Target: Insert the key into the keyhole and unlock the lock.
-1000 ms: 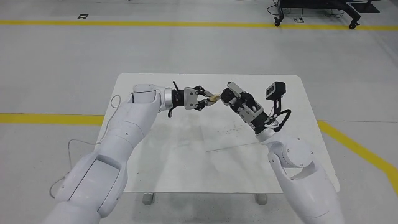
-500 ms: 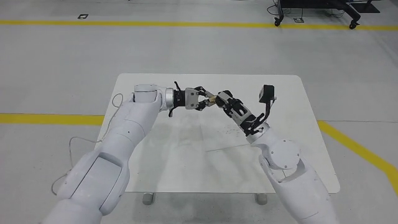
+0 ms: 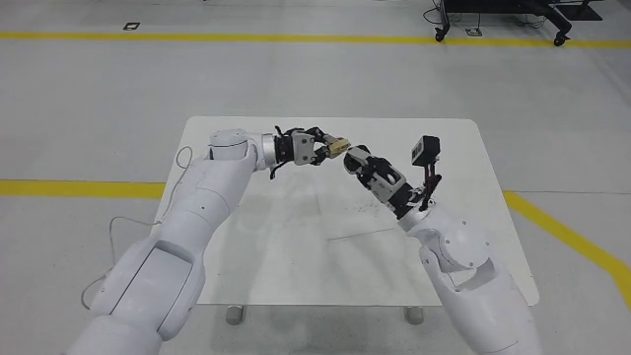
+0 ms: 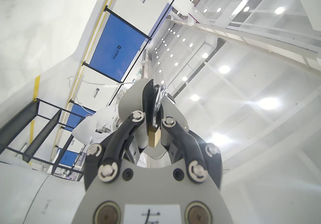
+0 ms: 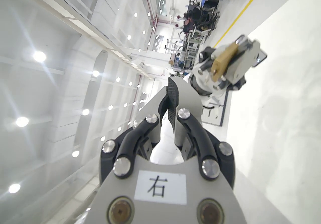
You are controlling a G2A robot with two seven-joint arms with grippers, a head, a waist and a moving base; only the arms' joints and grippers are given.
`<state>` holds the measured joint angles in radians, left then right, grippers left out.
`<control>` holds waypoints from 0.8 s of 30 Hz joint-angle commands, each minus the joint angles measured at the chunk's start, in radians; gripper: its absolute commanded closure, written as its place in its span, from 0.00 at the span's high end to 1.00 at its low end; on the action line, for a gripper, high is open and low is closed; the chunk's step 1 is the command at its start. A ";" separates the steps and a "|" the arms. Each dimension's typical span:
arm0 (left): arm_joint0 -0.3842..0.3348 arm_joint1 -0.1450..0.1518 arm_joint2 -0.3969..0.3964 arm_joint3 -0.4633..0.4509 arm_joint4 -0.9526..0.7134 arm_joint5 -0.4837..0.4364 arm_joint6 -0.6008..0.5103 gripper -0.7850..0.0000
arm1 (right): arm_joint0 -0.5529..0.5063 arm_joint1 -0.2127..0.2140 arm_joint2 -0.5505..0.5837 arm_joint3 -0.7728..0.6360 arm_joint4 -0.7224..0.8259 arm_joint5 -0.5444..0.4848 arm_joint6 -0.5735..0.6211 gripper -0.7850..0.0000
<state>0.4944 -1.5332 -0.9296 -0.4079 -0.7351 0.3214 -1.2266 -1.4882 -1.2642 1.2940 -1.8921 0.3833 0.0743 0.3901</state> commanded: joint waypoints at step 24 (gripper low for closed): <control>0.038 0.022 -0.011 -0.135 0.104 -0.138 0.014 0.00 | 0.100 -0.007 0.009 0.250 0.449 0.181 0.163 0.27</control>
<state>0.5314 -1.5126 -0.9383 -0.5414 -0.6304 0.1847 -1.2112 -1.3887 -1.2710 1.3026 -1.6431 0.8324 0.2555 0.5556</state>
